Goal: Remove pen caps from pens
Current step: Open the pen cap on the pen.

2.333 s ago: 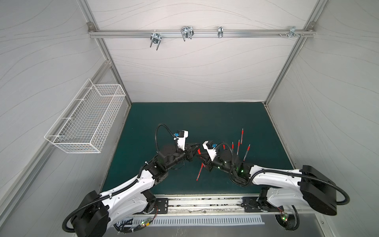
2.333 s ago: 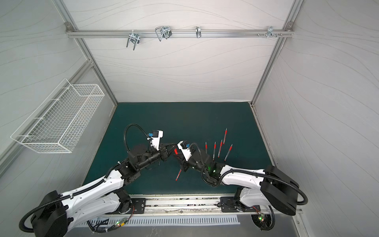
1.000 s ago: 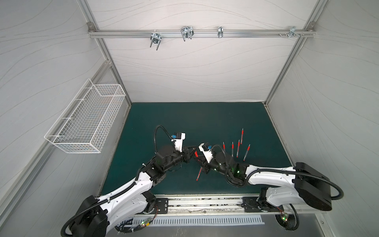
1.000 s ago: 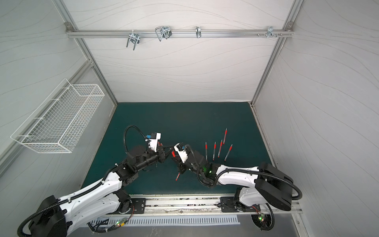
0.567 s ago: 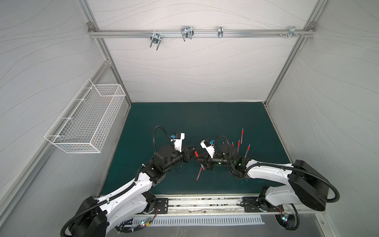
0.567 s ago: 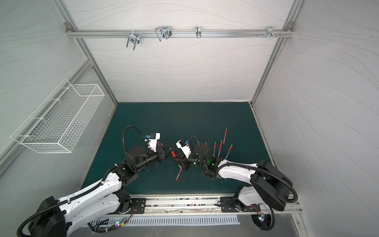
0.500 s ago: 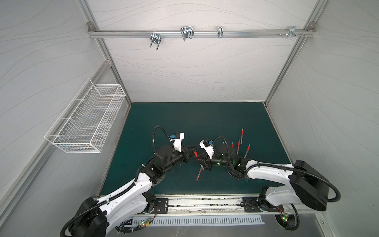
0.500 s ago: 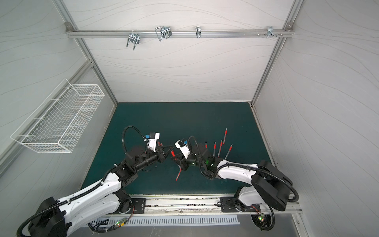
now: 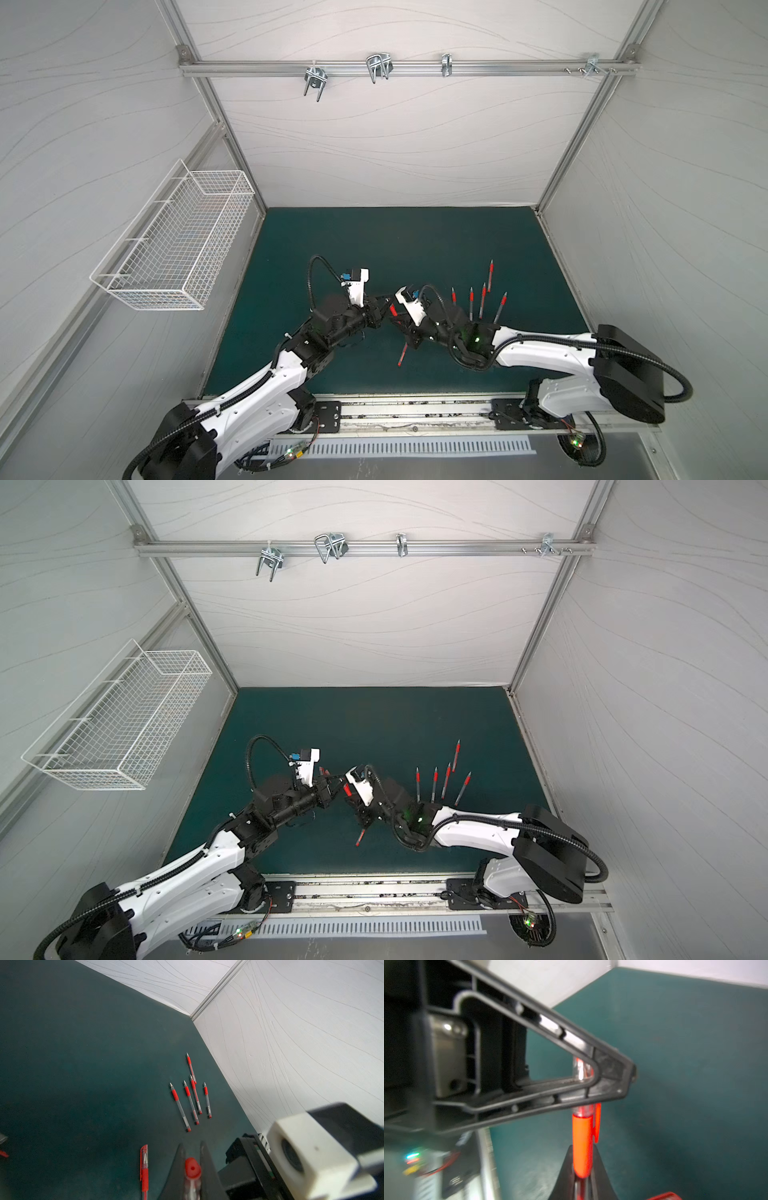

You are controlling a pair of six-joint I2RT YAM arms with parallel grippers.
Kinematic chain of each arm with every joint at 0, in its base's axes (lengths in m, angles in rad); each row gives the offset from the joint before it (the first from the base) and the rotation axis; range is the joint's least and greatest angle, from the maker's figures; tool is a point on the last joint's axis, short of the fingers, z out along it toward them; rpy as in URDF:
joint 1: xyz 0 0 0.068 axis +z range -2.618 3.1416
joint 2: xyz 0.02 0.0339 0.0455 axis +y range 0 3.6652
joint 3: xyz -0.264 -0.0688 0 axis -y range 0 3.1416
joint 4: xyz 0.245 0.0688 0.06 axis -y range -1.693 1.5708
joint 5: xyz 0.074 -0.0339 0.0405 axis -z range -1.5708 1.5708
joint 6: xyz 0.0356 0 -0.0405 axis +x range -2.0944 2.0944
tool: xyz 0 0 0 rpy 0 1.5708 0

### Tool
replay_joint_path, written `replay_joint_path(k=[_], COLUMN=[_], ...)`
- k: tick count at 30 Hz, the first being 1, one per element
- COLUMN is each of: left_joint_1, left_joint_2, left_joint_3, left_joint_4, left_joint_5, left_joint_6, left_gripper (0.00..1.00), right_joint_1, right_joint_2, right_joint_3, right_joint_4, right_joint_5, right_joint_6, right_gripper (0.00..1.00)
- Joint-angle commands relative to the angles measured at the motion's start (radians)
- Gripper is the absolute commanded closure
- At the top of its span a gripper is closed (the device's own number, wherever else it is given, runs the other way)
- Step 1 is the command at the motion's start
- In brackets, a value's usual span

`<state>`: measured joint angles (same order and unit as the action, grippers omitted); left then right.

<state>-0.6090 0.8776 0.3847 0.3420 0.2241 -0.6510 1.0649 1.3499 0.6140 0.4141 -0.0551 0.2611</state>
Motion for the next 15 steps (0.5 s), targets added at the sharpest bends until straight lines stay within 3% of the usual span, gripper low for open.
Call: replay_joint_path(k=[1, 5, 15], left_joint_1=[0.051, 0.056, 0.066], left_joint_2=[-0.028, -0.029, -0.056], left_joint_3=[0.019, 0.011, -0.010], left_joint_4=[0.104, 0.117, 0.146], left_joint_5=[-0.155, -0.152, -0.145], left_joint_6=[0.014, 0.009, 0.006], left_gripper=[1.00, 1.00, 1.00], right_joint_1=[-0.124, -0.158, -0.180], right_joint_2=[-0.010, 0.012, 0.119], right_joint_3=[-0.072, -0.043, -0.017], right_joint_4=[-0.083, -0.136, -0.094], right_joint_5=[-0.341, -0.491, -0.706], right_joint_6=[0.060, 0.020, 0.024], right_gripper=[1.00, 1.00, 1.00])
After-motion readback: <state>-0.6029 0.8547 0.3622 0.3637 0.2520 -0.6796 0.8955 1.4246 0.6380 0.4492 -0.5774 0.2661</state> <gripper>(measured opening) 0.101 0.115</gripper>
